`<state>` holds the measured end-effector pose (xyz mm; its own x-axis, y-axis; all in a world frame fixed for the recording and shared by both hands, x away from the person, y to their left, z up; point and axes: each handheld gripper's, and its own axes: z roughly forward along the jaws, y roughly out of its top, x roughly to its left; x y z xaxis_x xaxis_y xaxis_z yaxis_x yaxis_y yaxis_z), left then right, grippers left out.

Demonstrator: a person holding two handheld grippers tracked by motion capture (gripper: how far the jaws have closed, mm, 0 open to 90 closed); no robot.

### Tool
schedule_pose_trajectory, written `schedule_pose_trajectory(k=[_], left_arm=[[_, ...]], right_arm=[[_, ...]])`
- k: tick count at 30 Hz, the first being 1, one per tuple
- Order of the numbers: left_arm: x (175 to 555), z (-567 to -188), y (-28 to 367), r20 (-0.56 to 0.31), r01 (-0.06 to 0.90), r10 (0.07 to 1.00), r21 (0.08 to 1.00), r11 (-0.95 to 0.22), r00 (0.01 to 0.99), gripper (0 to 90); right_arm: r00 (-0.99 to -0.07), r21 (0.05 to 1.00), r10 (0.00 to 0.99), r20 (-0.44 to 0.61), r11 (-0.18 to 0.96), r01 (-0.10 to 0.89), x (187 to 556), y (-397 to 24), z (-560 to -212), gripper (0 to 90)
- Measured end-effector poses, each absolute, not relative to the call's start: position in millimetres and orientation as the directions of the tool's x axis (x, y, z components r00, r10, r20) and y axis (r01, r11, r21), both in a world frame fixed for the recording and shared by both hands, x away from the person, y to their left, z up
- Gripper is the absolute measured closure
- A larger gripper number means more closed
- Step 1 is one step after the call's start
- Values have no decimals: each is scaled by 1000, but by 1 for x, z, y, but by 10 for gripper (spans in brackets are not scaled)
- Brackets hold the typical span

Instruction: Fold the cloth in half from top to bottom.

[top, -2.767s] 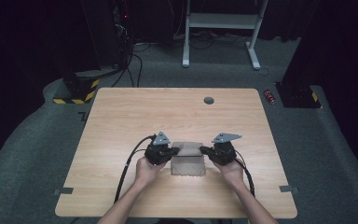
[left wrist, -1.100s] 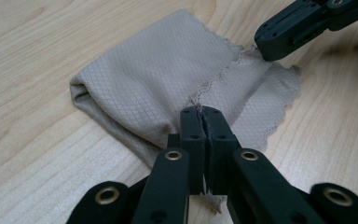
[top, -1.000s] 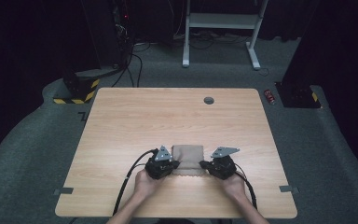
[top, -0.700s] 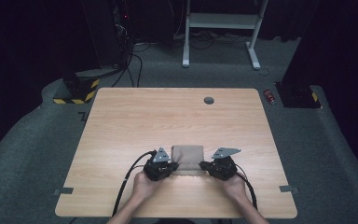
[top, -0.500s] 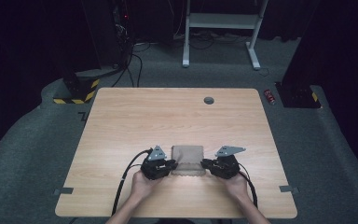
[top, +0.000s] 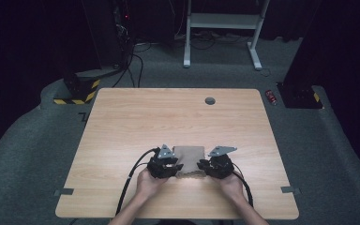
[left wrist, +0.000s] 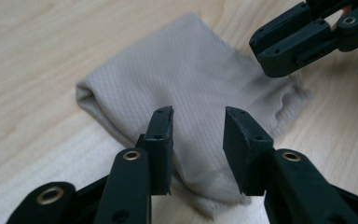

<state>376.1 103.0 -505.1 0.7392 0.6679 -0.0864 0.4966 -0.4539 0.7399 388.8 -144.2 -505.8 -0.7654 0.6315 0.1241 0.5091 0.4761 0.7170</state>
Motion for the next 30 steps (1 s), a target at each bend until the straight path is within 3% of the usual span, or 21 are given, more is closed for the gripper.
schedule_pose_trajectory(k=[7,14,19,24,30], left_arm=[[363,-513,117,-31,496,670,698,-516,741,590],[360,-508,126,-69,500,685,736,-455,725,570],[361,-514,116,-12,488,683,709,-510,731,560],[360,-513,128,-7,510,712,703,-495,702,548],[377,-502,139,-55,543,766,739,-400,640,542]], right_arm=[[-776,698,628,65,527,485,375,-147,-515,696],[-773,718,633,45,518,465,370,-147,-514,666],[-777,710,629,28,534,458,370,-144,-517,668],[-773,721,633,41,517,462,367,-148,-519,657],[-773,722,634,25,524,452,366,-147,-519,652]])
